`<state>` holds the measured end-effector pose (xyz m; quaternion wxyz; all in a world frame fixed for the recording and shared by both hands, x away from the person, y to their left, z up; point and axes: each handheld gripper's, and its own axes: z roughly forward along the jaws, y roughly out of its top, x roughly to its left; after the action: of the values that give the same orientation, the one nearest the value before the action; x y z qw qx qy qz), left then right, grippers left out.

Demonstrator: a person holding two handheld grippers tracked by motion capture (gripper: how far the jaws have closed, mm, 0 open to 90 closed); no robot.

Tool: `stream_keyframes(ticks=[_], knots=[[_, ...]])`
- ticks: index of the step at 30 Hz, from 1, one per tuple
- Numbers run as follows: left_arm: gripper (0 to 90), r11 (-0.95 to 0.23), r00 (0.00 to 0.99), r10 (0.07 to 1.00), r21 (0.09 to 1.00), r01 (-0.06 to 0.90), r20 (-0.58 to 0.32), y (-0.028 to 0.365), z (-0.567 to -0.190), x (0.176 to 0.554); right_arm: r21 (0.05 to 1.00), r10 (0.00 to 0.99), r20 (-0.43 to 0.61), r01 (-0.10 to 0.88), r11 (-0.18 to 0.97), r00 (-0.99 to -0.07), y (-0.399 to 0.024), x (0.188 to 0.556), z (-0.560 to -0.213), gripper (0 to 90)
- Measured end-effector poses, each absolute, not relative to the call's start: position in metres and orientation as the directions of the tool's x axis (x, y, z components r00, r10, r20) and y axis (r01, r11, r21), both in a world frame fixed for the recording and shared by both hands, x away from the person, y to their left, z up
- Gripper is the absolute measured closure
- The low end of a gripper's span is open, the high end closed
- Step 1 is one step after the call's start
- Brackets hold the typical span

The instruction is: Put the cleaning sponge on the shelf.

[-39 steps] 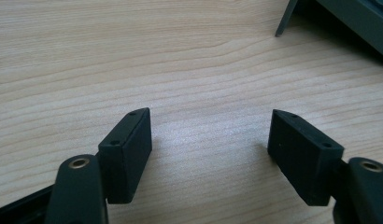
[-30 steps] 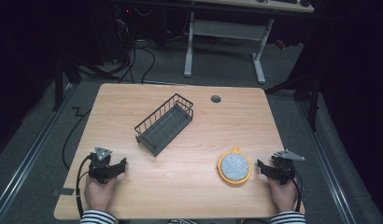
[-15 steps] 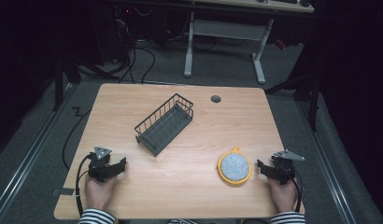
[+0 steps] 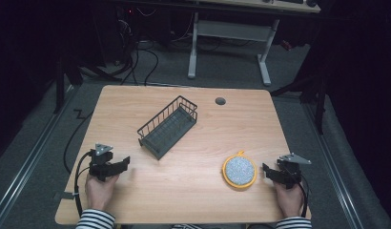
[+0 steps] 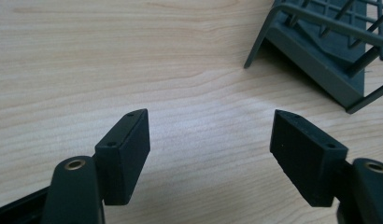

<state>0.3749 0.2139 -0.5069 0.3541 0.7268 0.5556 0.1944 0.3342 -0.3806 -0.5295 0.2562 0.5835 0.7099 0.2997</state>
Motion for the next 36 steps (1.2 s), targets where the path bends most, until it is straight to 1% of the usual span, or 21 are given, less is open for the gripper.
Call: stream_keyframes(ticks=[3, 7, 8, 16, 24, 31, 36], knots=[[29.7, -0.118, 0.314, 0.94, 0.733, 0.67, -0.135, 0.214, -0.503, 0.377, 0.724, 0.982, -0.015, 0.676, 0.141, -0.189, -0.381, 0.334, -0.529, 32.9], [31.3, -0.123, 0.324, 0.936, 0.74, 0.662, -0.134, 0.213, -0.495, 0.379, 0.723, 0.982, -0.013, 0.677, 0.139, -0.188, -0.381, 0.334, -0.529, 32.9], [33.9, -0.123, 0.33, 0.934, 0.743, 0.658, -0.139, 0.213, -0.492, 0.379, 0.724, 0.982, -0.014, 0.676, 0.14, -0.188, -0.381, 0.334, -0.529, 32.9], [36.1, -0.104, 0.352, 0.922, 0.769, 0.631, -0.164, 0.211, -0.461, 0.388, 0.723, 0.982, -0.013, 0.677, 0.139, -0.187, -0.381, 0.334, -0.529, 32.8], [38.5, -0.125, 0.391, 0.907, 0.784, 0.608, -0.159, 0.196, -0.436, 0.403, 0.723, 0.982, -0.012, 0.677, 0.138, -0.187, -0.38, 0.334, -0.529, 32.7], [41.0, -0.154, 0.403, 0.905, 0.782, 0.604, -0.133, 0.178, -0.429, 0.424, 0.724, 0.982, -0.012, 0.676, 0.139, -0.189, -0.381, 0.334, -0.529, 32.5], [42.3, -0.167, 0.399, 0.907, 0.76, 0.628, -0.13, 0.169, -0.43, 0.441, 0.724, 0.982, -0.011, 0.676, 0.139, -0.19, -0.381, 0.334, -0.529, 32.3]])
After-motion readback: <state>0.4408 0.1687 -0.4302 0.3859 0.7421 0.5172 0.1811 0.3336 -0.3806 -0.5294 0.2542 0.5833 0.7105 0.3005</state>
